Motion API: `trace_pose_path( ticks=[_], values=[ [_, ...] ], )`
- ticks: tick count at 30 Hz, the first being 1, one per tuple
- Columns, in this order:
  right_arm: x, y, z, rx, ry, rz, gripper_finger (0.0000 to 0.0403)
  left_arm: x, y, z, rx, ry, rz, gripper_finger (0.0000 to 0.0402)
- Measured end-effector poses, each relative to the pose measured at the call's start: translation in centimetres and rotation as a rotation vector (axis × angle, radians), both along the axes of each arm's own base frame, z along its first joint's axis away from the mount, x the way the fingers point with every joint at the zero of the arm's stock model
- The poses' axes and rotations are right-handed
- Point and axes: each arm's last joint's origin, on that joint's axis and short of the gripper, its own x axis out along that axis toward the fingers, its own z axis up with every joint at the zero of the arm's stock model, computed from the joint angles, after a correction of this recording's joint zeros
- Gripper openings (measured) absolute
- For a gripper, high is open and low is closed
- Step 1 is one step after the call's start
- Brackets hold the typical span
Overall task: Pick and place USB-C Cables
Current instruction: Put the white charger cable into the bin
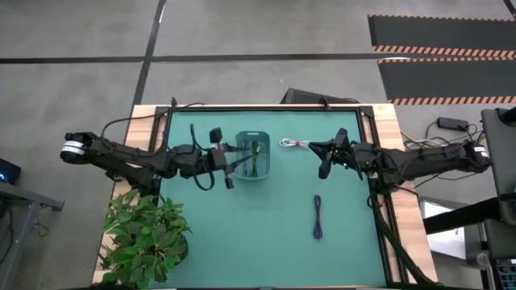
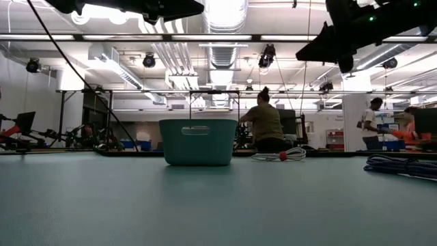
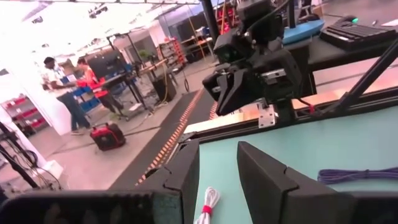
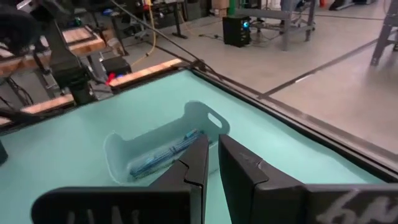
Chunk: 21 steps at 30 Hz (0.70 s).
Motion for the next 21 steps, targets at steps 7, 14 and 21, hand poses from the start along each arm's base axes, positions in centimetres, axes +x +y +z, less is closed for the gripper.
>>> trace_pose_path(
  ticks=[7, 14, 21],
  values=[
    [0.7, -1.6, -0.6, 0.020, 0.018, 0.010, 0.0027, 0.1, 0.1, 0.1, 0.030, -0.001, 0.005, 0.0093],
    [2.6, -3.4, 0.3, 0.011, 0.110, 0.019, 0.0027, 0.1, 0.1, 0.0, 0.030, -0.001, 0.006, 0.0093],
    [4.7, -5.3, 0.8, -0.042, 0.326, -0.003, 0.0027, 0.1, 0.1, 0.0, 0.030, 0.003, 0.007, 0.0093]
  ],
)
